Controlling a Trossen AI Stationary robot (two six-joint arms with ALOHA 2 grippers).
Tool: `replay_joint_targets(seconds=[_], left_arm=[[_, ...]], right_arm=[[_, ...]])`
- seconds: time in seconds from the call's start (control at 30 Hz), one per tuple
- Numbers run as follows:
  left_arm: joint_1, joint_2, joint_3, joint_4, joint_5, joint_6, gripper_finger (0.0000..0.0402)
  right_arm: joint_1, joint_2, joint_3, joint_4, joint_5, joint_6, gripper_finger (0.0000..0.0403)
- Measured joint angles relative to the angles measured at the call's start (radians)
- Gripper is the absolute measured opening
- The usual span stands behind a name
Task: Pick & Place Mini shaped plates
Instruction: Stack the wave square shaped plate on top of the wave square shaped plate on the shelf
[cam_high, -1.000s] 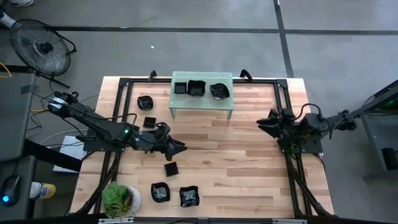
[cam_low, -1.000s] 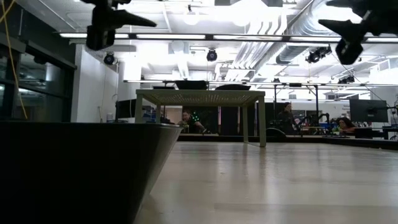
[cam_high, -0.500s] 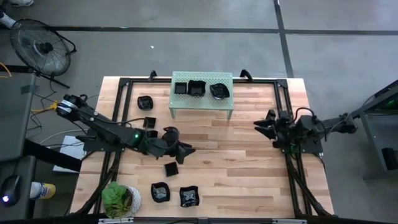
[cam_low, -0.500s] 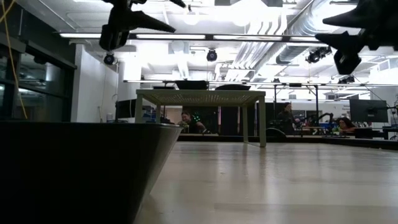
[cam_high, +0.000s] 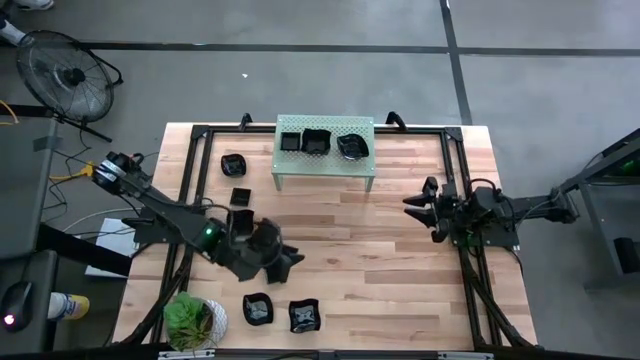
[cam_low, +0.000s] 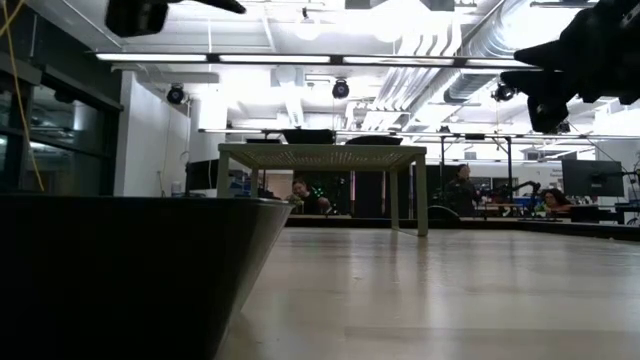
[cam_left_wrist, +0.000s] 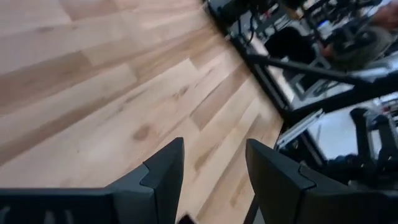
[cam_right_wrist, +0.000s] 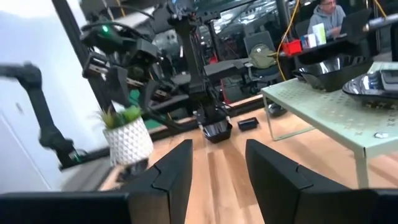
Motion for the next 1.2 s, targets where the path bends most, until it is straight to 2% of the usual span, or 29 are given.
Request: replay_joint_targets(seconds=[0.17,0.5,0.77,1.03,1.2], left_arm=[[-0.037,0.053,0.032,-0.042,0.006,-0.050,0.0169],[-0.036,0.195,0.096,-0.046,0.113,-0.104,0.0169],[-0.037,0.236,0.192,-0.178,0.304,-0.116,0.0169],[-0.036,0.238,0.210,-0.192,0.408,0.021,0.0169],[-0.035,0.294,0.208,-0.180,0.482,0.165,0.0169]], right_arm=[[0.000,0.001,0.000,-0.016,0.000,-0.047,0.0144],[0.001,0.007,0.000,-0.023,0.005,0.008,0.0144],[0.001,0.008,0.000,-0.024,0.007,0.005,0.0144],[0.001,0.008,0.000,-0.025,0.007,0.004,0.0144],[0.001,0.007,0.000,-0.026,0.007,0.004,0.0144]])
